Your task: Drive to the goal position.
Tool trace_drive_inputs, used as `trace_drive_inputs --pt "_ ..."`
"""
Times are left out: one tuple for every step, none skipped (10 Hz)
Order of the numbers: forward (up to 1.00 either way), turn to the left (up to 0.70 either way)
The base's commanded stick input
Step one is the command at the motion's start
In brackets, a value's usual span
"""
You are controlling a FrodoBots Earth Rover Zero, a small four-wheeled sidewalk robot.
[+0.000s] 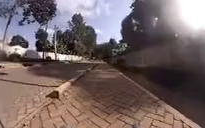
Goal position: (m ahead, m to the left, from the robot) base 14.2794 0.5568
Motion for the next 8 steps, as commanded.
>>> trace_drive_inputs --pt "0.70 0.00" --pt "0.70 0.00" --pt "0.70 0.00" --pt "0.70 -0.03" --pt "0.70 -0.20" --pt "0.70 -0.29" --pt "0.70 -0.35" --pt "0.70 -0.35"
